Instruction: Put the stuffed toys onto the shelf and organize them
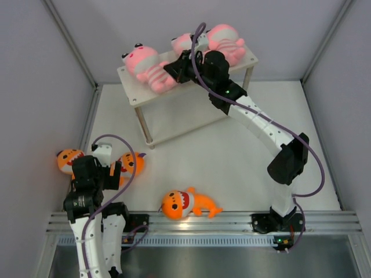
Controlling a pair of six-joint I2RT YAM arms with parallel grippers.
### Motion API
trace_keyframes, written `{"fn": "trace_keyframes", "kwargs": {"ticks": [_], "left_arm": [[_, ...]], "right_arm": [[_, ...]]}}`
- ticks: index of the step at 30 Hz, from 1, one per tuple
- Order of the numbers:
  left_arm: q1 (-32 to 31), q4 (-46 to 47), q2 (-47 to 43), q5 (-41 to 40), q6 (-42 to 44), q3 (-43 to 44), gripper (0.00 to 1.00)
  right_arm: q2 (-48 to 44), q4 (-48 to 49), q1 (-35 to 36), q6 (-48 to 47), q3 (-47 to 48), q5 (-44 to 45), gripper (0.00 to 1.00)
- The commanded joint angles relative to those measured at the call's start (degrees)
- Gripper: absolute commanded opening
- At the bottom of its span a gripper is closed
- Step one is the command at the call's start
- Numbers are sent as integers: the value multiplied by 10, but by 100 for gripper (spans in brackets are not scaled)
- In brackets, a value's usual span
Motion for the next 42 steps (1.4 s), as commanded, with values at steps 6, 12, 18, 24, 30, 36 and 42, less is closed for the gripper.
{"fn": "trace_keyframes", "kwargs": {"ticks": [6,12,18,24,30,36,42], "left_arm": [[4,16,-8,3,-1,-1,99],[5,16,-9,3,-1,-2,99],[4,15,-9,3,0,-2,99],[4,15,-11,3,0,-3,99],[6,15,-10,3,0,-3,99],[7,15,-8,4,2,-3,99],[8,15,-6,5,3,-2,99]], "right_arm": [[-30,30,9,67,-27,78,0],[-69,60,12,69,-77,97,1],[-105,47,16,31,-87,81,29],[-149,42,24,-3,-108,75,38],[-172,7,35,-52,-99,44,45],[-159,-30,91,-123,-103,24,44],[-130,-28,103,-101,-101,-17,37]]}}
